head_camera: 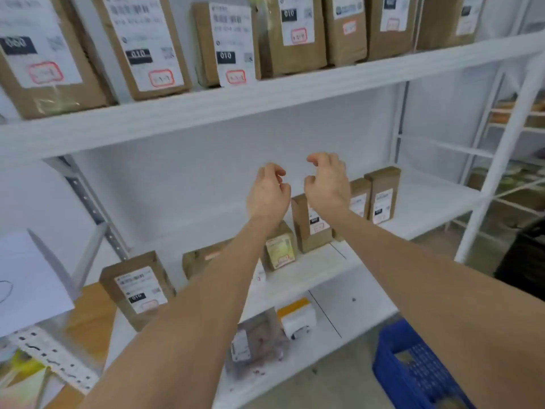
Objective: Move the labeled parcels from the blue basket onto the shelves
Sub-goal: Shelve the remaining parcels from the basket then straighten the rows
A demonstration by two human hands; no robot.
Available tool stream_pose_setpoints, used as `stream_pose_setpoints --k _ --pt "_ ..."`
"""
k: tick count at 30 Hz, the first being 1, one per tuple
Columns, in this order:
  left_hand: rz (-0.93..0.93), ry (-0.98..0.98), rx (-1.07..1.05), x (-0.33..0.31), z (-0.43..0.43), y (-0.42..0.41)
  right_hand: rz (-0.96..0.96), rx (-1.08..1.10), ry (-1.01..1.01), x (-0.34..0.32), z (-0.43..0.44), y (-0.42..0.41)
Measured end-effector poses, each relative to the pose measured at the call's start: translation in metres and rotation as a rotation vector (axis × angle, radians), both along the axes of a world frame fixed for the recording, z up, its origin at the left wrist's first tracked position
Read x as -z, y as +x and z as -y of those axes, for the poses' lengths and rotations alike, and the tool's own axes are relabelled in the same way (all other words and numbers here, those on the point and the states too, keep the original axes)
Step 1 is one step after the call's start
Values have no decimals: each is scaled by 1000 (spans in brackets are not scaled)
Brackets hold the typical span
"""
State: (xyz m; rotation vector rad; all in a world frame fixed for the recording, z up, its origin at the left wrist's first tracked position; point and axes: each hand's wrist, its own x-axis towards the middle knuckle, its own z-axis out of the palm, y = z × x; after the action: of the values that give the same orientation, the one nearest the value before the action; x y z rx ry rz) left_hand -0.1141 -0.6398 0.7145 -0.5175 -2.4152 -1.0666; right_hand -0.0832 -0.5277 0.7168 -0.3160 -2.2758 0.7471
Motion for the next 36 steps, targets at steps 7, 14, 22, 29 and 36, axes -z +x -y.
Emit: stream_pose_setpoints --k 7,14,22,29,36 --pt "341 -156 70 155 -94 27 611 51 -131 163 -98 33" --pt "650 -230 89 281 -220 72 899 25 -212 290 -225 93" --pt "943 -294 168 390 -348 112 1093 52 -240 389 -357 134" --pt "1035 -338 158 456 -411 93 1169 51 -242 448 -427 110" --pt "1083 -407 114 525 -480 56 1255 -22 -253 514 -499 67"
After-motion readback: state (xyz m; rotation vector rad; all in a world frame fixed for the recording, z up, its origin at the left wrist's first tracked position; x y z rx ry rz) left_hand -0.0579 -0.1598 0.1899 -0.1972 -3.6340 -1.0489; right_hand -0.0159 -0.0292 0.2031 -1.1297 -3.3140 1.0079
